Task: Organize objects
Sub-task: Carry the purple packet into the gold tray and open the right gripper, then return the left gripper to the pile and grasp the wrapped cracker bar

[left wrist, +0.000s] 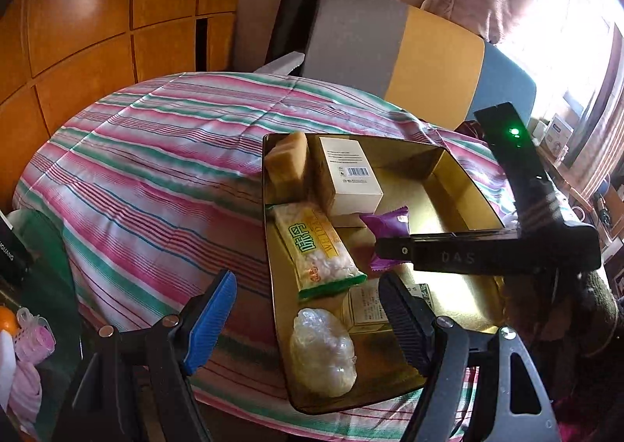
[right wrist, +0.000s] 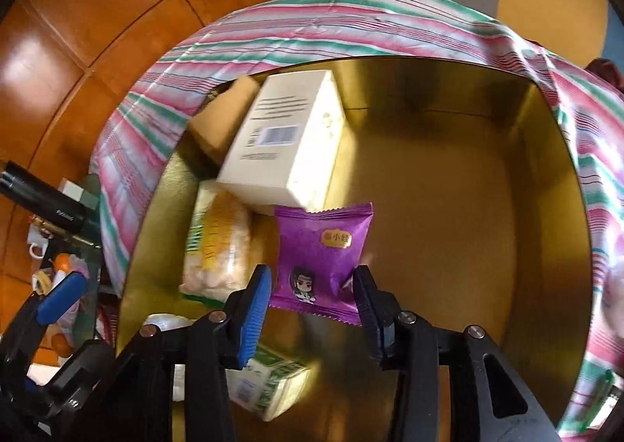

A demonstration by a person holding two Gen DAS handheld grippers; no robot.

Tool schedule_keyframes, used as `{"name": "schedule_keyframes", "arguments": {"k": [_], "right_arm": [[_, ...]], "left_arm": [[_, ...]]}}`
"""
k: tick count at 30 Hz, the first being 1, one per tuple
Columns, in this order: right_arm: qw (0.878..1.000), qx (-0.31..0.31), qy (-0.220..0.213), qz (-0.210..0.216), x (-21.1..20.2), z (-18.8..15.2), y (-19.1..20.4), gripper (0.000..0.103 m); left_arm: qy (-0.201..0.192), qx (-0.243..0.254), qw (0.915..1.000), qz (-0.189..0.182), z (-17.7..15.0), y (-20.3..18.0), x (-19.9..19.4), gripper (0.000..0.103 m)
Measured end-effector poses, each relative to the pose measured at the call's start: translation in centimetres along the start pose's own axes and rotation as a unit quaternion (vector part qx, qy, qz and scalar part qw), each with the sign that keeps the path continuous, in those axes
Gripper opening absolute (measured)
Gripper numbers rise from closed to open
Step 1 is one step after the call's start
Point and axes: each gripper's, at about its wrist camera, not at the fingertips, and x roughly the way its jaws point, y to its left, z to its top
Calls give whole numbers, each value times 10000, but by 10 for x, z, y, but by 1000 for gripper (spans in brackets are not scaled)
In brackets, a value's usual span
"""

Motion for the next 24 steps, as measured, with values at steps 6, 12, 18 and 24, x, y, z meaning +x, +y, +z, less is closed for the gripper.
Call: {"name": "schedule_keyframes", "arguments": {"k": [6, 12, 18, 24], "right_arm": [[9997, 42, -218, 90, -19, -8, -1, 59], [9987, 189, -467, 87, -45, -15, -9, 77], [9963, 395, -762, 17, -72, -29, -23, 86], [9899, 583, -1271, -228, -121, -59, -53, 103]], "left_arm": [[-38, 37, 10000, -3, -1, -4, -3, 77], [-85, 128, 9999, -17, -1, -11, -6, 77], [-61, 261, 9996, -99, -3, -23, -8, 77], [-37, 322, 9990, -309, -3, -32, -10, 77]]}}
